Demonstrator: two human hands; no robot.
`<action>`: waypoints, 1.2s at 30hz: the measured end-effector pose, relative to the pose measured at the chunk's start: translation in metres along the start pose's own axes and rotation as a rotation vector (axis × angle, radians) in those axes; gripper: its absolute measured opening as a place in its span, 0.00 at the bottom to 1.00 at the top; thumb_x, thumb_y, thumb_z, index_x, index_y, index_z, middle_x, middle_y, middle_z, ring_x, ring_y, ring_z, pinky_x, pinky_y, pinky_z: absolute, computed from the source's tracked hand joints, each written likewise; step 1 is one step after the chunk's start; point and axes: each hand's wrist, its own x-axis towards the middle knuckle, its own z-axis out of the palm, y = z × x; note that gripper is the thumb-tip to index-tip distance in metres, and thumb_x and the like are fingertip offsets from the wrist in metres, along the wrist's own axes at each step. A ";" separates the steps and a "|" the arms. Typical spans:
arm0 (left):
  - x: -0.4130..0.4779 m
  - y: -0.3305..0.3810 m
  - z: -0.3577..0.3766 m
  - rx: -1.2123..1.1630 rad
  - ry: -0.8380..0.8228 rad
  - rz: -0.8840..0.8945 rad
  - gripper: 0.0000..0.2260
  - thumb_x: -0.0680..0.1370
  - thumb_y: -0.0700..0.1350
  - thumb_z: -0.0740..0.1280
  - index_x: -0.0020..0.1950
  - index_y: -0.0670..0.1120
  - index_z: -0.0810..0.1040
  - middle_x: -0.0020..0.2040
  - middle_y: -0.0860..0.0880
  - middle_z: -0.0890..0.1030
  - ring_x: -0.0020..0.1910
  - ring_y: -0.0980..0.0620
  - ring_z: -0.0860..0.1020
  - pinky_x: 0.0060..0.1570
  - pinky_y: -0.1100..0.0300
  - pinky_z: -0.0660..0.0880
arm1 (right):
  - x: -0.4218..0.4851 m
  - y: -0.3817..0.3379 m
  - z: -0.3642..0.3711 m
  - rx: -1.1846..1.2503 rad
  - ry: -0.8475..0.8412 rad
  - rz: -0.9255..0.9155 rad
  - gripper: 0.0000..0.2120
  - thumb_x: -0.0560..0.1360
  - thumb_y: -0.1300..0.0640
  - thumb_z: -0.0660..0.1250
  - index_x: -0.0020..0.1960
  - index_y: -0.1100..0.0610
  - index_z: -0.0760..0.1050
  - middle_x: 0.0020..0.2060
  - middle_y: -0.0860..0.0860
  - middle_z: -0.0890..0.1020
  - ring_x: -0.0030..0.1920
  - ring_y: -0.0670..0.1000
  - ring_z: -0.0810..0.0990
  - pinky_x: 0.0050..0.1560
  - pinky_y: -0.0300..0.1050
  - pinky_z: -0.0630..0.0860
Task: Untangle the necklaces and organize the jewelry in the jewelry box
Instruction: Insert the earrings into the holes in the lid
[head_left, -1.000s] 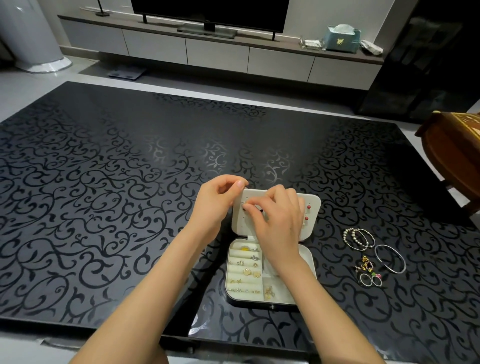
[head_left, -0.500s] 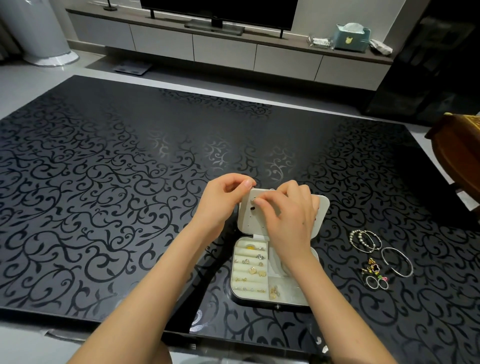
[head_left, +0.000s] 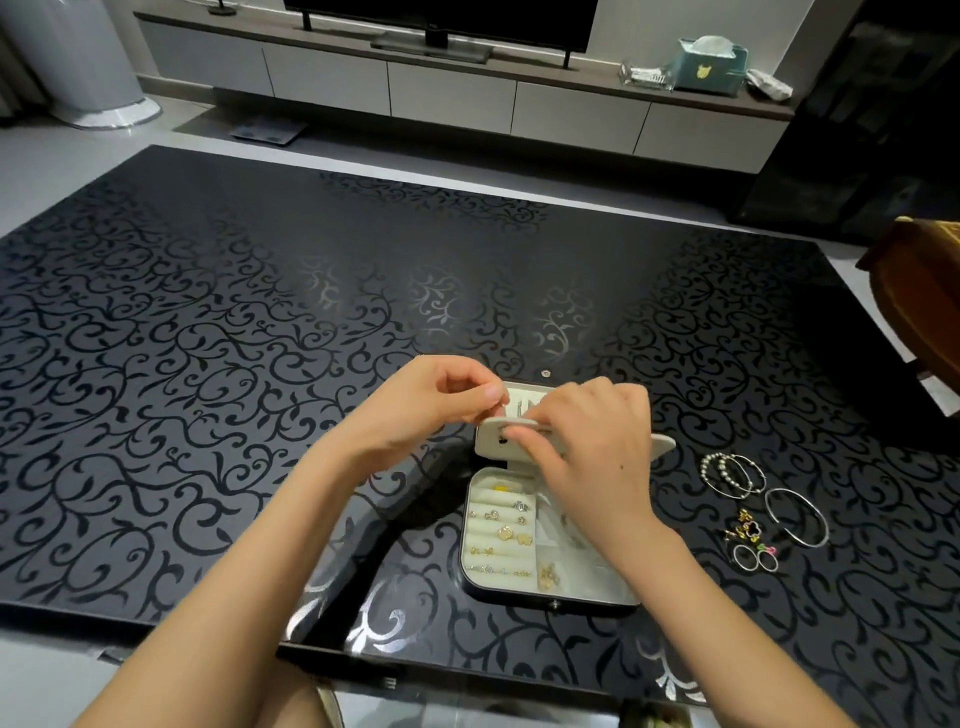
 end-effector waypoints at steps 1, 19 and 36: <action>-0.001 0.002 -0.004 0.050 -0.049 -0.010 0.06 0.77 0.41 0.66 0.43 0.41 0.80 0.38 0.47 0.80 0.37 0.56 0.75 0.41 0.67 0.71 | -0.005 -0.001 -0.001 0.006 0.031 -0.037 0.14 0.74 0.46 0.67 0.36 0.54 0.77 0.33 0.45 0.78 0.36 0.50 0.72 0.44 0.44 0.60; 0.023 0.006 -0.013 0.326 -0.674 -0.177 0.05 0.78 0.39 0.65 0.44 0.45 0.79 0.38 0.53 0.77 0.38 0.58 0.73 0.45 0.67 0.70 | -0.032 -0.006 -0.001 0.047 0.148 -0.111 0.11 0.73 0.51 0.69 0.34 0.54 0.80 0.36 0.46 0.82 0.40 0.48 0.71 0.44 0.42 0.55; 0.048 0.031 -0.010 0.562 -0.853 -0.202 0.05 0.78 0.39 0.65 0.43 0.41 0.78 0.34 0.56 0.75 0.34 0.61 0.72 0.41 0.72 0.68 | -0.025 -0.006 -0.007 0.085 0.084 -0.039 0.09 0.72 0.53 0.72 0.34 0.53 0.79 0.36 0.44 0.80 0.40 0.47 0.69 0.46 0.40 0.53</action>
